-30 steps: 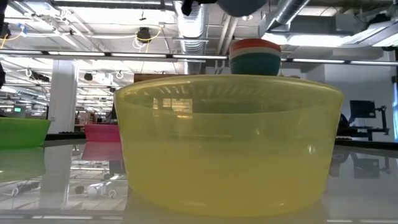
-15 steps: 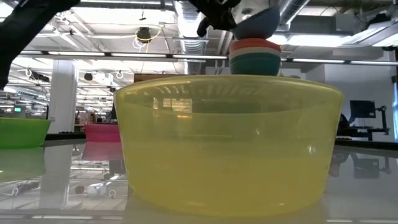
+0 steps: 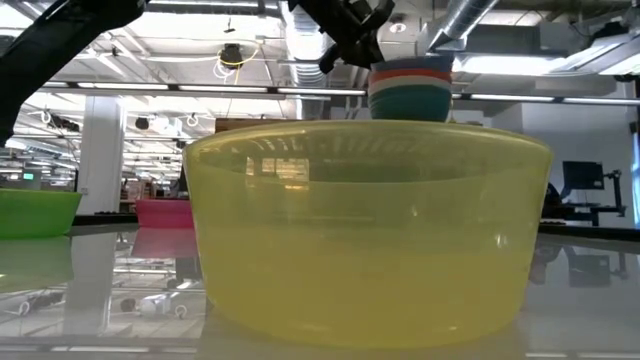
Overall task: Place and stack bowls onto a shelf
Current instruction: Stack the dark blue bowl on top of the orange bowl on the shelf, then put the yellow bowl on the shelf
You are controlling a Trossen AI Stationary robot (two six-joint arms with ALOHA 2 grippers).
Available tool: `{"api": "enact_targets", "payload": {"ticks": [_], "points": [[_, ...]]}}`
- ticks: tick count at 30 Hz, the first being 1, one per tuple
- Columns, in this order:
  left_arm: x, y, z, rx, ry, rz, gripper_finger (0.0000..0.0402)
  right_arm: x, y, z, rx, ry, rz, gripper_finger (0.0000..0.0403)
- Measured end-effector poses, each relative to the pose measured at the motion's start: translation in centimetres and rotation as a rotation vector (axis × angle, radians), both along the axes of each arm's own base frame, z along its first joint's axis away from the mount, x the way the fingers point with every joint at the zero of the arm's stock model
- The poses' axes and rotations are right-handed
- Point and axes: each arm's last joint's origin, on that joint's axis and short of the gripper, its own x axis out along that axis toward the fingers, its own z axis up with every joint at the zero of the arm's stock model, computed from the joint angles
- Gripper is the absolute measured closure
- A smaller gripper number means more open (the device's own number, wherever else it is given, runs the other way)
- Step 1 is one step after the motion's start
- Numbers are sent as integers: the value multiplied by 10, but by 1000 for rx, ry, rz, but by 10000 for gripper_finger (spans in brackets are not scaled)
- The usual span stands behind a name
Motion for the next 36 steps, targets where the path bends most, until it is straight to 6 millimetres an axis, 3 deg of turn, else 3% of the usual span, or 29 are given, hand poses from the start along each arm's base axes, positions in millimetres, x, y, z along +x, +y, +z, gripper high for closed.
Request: {"api": "enact_targets", "payload": {"ticks": [10,16,22,26,31,36], "points": [[-3,-1,3,-25,-12,9,233,2,-8,0,-6,7,-40,180],[-26,-10,32,4,-35,-6,194,5,-7,-5,-2,27,-35,180],[-62,-50,65,145,112,14,189,32,-7,-44,50,209,-27,180],[-75,-85,73,195,223,6,189,49,-10,-80,109,362,-23,180],[-84,-121,71,192,327,-25,190,70,-10,-121,193,455,31,180],[-93,-149,42,161,579,24,190,89,-5,-152,295,462,170,180]]}}
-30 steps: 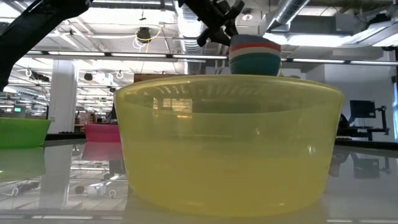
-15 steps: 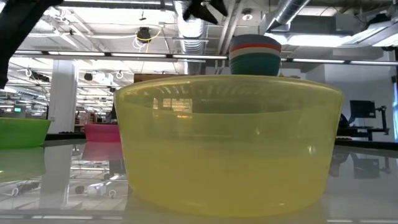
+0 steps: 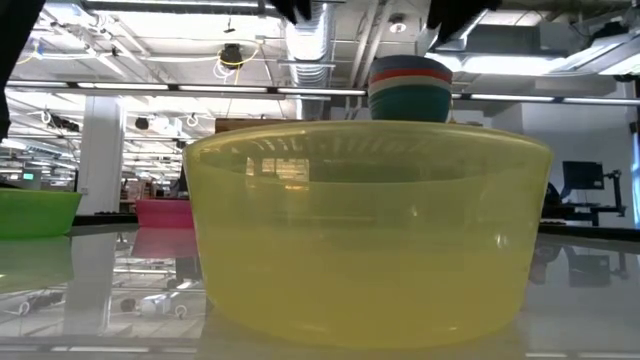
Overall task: Place and stack bowls onto a shelf
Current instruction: Put the yellow bowl on the shelf
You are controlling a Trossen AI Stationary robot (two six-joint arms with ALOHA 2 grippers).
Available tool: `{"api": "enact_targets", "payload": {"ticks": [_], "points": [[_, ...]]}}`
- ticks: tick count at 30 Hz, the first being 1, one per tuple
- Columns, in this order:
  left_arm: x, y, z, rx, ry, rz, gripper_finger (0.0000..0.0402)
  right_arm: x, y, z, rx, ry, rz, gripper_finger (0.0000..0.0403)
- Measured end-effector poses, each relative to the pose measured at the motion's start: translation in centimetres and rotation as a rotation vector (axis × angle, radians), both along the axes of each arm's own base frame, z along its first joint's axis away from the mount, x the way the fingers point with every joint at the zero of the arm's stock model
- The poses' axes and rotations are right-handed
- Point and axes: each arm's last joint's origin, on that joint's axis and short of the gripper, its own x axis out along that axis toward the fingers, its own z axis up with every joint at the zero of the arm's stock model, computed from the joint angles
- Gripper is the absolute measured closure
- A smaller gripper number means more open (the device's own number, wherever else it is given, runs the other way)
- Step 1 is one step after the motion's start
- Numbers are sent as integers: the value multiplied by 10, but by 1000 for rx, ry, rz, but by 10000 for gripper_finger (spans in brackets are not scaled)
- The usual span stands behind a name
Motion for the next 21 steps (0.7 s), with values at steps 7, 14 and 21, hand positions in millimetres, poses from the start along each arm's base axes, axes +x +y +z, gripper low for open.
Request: {"api": "enact_targets", "payload": {"ticks": [7,14,21], "points": [[-4,-49,-43,-127,8,-127,190,5,2,-27,50,51,19,180],[-12,-72,-94,-351,-234,-267,190,-1,1,-26,49,71,6,180],[-10,-87,-150,-513,-299,-309,190,-5,-8,-22,51,51,-28,180]]}}
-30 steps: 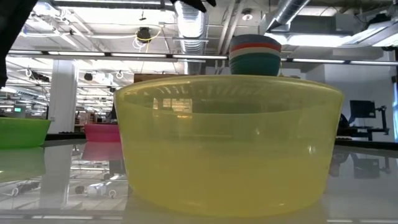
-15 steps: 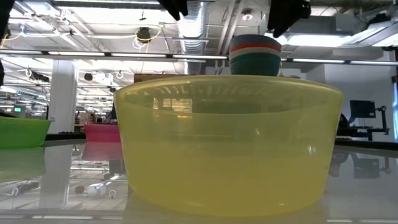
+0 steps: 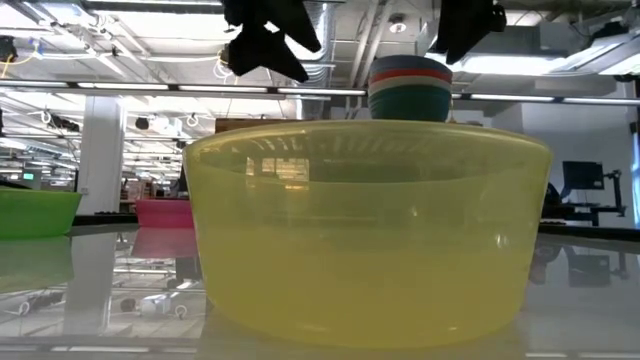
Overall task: Place and stack bowls onto a shelf
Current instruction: Put the yellow bowl on the shelf
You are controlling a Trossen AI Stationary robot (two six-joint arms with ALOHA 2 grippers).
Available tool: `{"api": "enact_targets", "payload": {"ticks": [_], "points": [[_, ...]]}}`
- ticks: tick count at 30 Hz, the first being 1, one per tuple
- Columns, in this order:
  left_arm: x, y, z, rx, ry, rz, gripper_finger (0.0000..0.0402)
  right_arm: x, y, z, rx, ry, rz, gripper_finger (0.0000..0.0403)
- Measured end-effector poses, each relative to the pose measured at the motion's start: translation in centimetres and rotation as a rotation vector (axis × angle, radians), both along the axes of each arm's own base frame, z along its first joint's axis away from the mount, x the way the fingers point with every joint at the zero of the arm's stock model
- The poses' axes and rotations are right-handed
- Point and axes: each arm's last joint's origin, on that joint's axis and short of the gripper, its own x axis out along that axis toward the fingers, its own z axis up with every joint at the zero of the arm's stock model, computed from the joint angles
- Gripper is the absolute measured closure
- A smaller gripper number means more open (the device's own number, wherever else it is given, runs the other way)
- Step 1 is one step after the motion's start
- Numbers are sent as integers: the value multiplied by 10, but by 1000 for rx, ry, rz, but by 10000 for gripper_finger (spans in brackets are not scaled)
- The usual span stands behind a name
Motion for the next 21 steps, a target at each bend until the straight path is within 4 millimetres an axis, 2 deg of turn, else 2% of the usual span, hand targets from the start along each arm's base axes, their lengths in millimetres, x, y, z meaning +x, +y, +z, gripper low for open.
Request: {"api": "enact_targets", "payload": {"ticks": [4,10,16,21], "points": [[-3,-9,-17,-36,30,-1,190,-1,-3,4,16,-37,-36,180],[-3,-24,-22,11,51,-52,190,-4,3,6,84,-76,-97,180],[7,-37,-40,22,75,-140,190,-7,26,7,167,-112,-169,180],[25,-57,-63,-5,43,-250,190,-17,56,0,216,-77,-185,180]]}}
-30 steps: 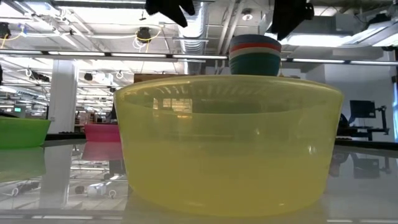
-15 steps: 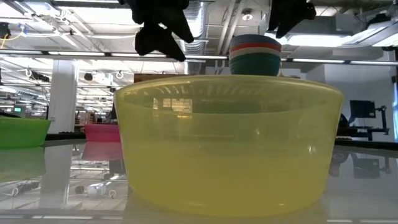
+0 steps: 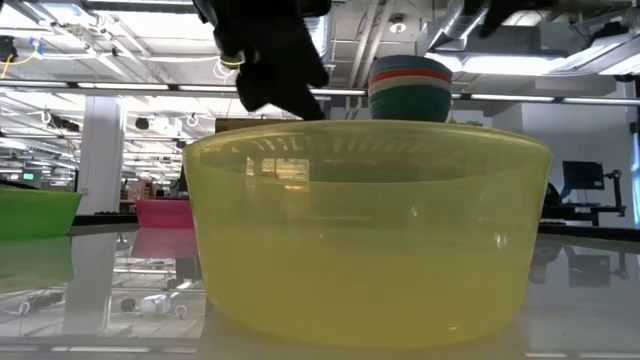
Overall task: Place and stack bowls onto a shelf
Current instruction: Put the yellow bowl on the shelf
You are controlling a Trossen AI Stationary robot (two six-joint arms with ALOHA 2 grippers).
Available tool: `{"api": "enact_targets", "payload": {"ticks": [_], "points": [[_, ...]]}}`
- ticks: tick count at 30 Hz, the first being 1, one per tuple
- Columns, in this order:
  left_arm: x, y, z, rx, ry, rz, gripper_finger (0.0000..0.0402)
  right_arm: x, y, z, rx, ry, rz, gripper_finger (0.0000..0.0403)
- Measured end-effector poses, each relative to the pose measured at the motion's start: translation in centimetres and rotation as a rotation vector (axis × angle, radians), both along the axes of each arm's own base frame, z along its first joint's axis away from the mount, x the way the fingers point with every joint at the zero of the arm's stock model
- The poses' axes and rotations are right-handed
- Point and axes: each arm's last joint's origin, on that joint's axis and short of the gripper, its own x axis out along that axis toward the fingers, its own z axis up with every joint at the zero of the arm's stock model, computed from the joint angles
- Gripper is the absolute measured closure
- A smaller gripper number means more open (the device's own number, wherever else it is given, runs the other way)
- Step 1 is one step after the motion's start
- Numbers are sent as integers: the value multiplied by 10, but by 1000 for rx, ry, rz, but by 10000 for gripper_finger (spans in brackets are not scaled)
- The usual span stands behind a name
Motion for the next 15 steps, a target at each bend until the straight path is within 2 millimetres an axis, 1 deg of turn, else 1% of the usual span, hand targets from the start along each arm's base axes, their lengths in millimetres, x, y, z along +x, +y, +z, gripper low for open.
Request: {"api": "enact_targets", "payload": {"ticks": [2,5,10,14,15], "points": [[8,-10,-10,-56,-22,-20,190,-6,10,-5,2,40,10,180],[14,-26,-22,-114,-39,-11,192,-18,24,-9,-8,107,47,180],[25,-47,-38,-157,-119,29,210,-27,41,-19,-9,147,97,180],[25,-63,-59,-123,-102,34,228,-34,59,-24,-6,121,160,180],[23,-65,-64,-96,-75,43,231,-36,64,-25,-10,110,171,180]]}}
